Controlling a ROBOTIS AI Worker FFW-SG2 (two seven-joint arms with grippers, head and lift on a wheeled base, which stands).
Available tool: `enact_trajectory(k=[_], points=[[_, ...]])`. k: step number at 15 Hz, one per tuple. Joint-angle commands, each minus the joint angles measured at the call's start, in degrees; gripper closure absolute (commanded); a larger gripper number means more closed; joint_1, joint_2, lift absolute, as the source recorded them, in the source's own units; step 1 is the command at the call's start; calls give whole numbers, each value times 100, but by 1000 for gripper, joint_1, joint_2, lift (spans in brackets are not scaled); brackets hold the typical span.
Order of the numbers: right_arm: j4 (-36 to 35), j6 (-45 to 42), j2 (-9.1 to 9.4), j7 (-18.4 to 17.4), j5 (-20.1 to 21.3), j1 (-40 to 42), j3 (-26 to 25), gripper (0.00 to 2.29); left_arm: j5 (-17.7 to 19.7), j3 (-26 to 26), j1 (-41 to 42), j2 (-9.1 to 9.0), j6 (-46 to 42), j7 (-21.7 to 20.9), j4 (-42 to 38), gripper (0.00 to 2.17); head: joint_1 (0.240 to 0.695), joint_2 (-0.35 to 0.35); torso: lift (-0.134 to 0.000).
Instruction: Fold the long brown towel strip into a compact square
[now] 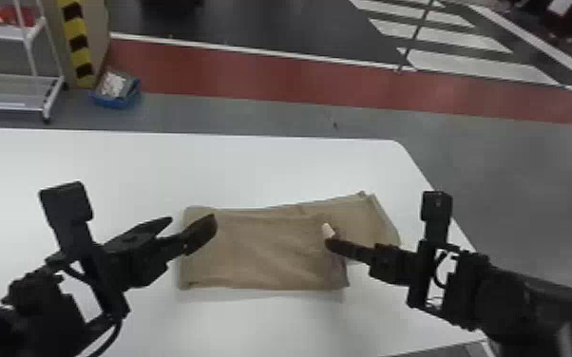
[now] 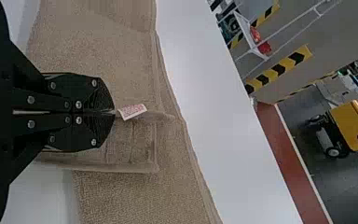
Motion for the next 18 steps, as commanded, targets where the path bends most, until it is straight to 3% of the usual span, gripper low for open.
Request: enact_trajectory(k=[1, 2, 4, 10, 11, 14, 18], points=[[-456, 313, 3, -26, -537, 161, -321, 1426, 0, -15, 37, 0, -8, -1, -39, 36, 695, -277, -120], [-588, 418, 3, -62, -731, 240, -462, 1426, 0, -6, 64, 0, -8, -1, -48, 36, 695, -278, -120], [-632, 401, -6, -114, -696, 319, -602, 1426, 0, 11, 108, 0, -8, -10, -56, 36, 695, -283, -120], [784, -478, -77, -79, -291, -50, -444, 1403, -17, -24, 301, 0, 9, 8, -259, 36, 695, -332, -120], [880, -531, -77, -88, -239, -94, -400, 1355, -26, -24, 327, 9, 9, 26, -294, 36, 695, -335, -120], [889, -513, -68, -97, -116, -59, -391, 792, -26, 2, 362, 9, 27, 52, -373, 36, 695, -339, -120], [836, -513, -85, -106, -10, -6, -497, 751, -44, -24, 336, -9, 27, 43, -355, 36, 695, -350, -120]])
